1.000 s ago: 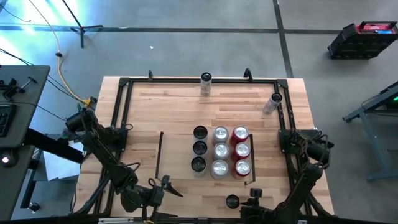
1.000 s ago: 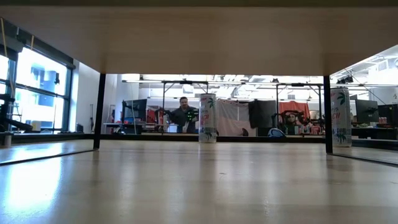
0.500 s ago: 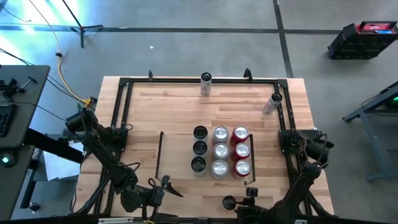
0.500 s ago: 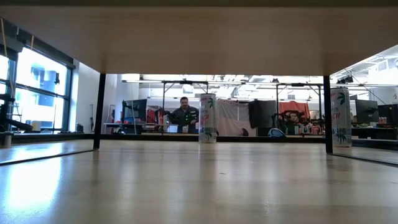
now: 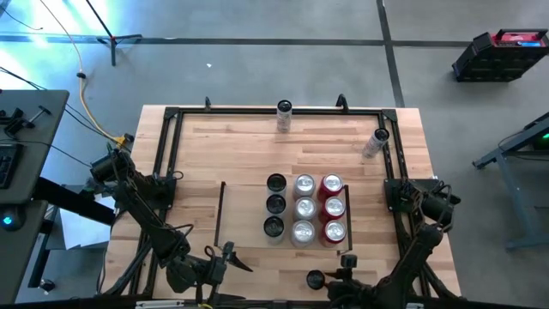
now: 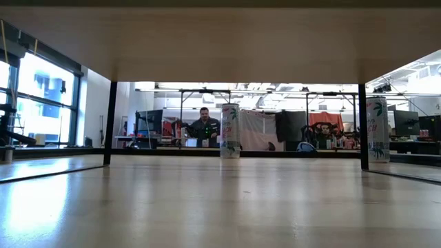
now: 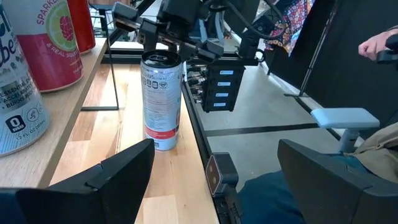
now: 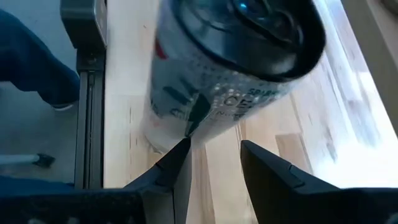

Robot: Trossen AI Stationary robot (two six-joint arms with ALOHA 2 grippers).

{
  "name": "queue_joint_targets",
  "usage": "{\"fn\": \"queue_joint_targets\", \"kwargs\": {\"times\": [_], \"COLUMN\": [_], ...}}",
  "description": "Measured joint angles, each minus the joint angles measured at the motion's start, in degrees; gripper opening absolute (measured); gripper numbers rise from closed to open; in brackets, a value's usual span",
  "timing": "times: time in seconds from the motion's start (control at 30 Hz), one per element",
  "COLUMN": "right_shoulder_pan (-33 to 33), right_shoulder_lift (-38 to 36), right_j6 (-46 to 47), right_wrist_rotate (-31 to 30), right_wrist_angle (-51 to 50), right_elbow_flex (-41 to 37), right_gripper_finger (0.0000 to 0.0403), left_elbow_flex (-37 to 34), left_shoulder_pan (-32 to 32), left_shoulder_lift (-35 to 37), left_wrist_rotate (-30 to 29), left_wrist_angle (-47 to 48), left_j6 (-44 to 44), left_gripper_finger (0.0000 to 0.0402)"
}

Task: Place canned beverage on shelf
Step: Put the bottom white-pink soda can on the shelf

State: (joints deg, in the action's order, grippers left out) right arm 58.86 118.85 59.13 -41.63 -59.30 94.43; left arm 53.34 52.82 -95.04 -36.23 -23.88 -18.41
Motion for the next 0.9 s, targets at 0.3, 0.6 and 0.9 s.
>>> {"fn": "queue_joint_targets", "kwargs": {"times": [0.3,0.6,0.9], "right_shoulder_pan": [-0.49,-0.66,-2.13], "right_shoulder_lift": [0.0,0.0,0.0], "right_j6": [-8.6,-8.67,-11.98], "right_wrist_rotate": [-1.49,-0.34,-3.19], "right_wrist_angle": [3.8,2.8,7.8], "right_elbow_flex": [0.0,0.0,-0.02], "right_gripper_finger": [0.0122,0.0154,0.0231], "left_elbow_flex": [0.0,0.0,0.0], "left_shoulder_pan": [0.0,-0.02,-0.04], "left_shoulder_lift": [0.0,0.0,-0.02], "left_wrist_rotate": [0.0,-0.02,-0.04], "left_wrist_angle": [-0.34,-0.5,-2.33], "left_j6": [0.17,0.55,2.21], "left_gripper_finger": [0.033,0.033,0.033]}}
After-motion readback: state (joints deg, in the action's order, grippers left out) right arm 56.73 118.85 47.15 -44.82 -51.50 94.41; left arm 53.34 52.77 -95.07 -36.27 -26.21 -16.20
